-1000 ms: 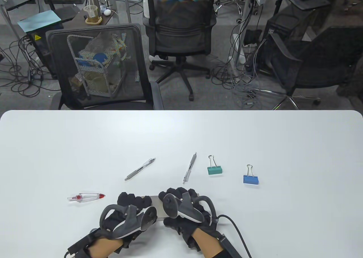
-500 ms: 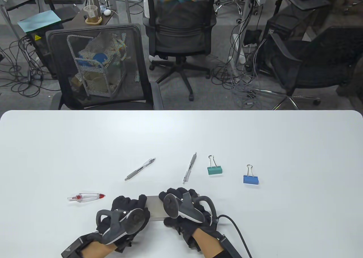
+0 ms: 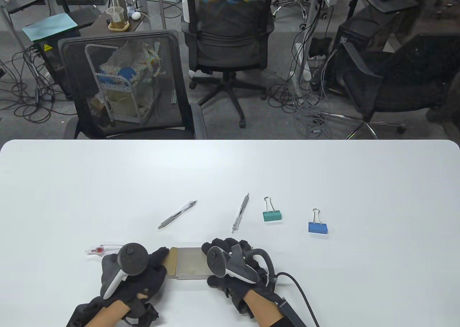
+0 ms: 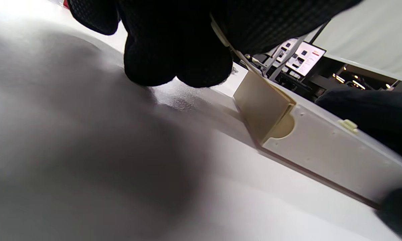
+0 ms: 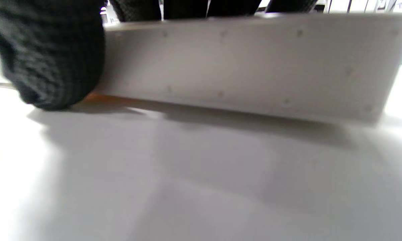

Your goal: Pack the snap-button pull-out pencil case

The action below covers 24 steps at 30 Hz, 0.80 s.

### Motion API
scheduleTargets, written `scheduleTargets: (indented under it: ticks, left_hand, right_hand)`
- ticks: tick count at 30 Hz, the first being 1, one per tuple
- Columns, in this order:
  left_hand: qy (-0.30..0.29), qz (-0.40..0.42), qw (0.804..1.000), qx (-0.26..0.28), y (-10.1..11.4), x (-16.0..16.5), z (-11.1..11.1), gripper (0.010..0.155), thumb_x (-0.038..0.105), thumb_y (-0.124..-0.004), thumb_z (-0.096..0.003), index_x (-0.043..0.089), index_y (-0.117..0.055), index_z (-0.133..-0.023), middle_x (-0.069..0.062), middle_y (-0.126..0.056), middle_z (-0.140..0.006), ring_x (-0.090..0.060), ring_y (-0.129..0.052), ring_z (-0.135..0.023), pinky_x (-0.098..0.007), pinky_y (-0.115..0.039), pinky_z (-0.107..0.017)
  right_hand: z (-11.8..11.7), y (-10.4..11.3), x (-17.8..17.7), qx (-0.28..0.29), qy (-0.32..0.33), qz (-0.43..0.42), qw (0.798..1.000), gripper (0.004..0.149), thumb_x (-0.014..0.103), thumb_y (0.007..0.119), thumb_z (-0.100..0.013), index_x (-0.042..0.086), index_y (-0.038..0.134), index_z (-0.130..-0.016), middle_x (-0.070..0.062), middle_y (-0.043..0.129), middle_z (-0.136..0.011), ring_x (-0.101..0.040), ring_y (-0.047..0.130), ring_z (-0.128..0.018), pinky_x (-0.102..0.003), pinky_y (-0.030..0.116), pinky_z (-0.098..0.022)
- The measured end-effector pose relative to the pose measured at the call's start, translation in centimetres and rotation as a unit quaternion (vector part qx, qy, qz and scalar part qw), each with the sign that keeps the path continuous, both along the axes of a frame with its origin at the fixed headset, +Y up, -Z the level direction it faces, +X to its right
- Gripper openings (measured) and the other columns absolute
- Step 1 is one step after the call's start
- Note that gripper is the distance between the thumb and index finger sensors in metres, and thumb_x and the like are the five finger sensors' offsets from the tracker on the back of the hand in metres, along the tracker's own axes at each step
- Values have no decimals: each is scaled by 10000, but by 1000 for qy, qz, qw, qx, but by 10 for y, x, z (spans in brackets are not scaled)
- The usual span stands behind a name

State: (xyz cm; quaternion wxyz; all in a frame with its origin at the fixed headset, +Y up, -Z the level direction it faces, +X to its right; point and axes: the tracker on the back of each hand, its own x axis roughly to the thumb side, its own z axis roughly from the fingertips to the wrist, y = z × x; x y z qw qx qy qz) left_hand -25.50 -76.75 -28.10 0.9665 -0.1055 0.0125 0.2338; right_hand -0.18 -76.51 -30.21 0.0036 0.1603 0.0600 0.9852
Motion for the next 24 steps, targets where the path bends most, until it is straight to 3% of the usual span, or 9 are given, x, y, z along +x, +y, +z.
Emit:
scheduleTargets:
  ticks: [6,19,24]
  left_hand:
    - [-7,0,1000,1,-1,0,0,607,417,-816,-393,322,-698,-981,102,-947,-774,-181,-974,-728,-524,-637,-786]
    - [-13,-19,1000,17,-2,5,3,605,414,-817,-392,327,-699,-980,106,-950,-772,-181,-976,-728,-522,-640,-785]
    - [-20,-18,1000,16,-4,8,3,606,425,-809,-395,331,-693,-983,114,-946,-775,-175,-974,-728,-518,-640,-786]
  right_hand:
    - [-1,2,26,-4,12,8,1000,858,630,881,-269,499,498,-1025,163,588,-1161,-211,667,-1066,-571,576,-793]
    - [3,5,139,-38,-34,-19,999,857,568,928,-272,481,516,-1018,145,578,-1159,-253,640,-1068,-597,537,-783]
    - [3,3,144,-35,-32,-24,999,858,564,930,-273,477,513,-1018,140,570,-1158,-258,625,-1068,-603,520,-780]
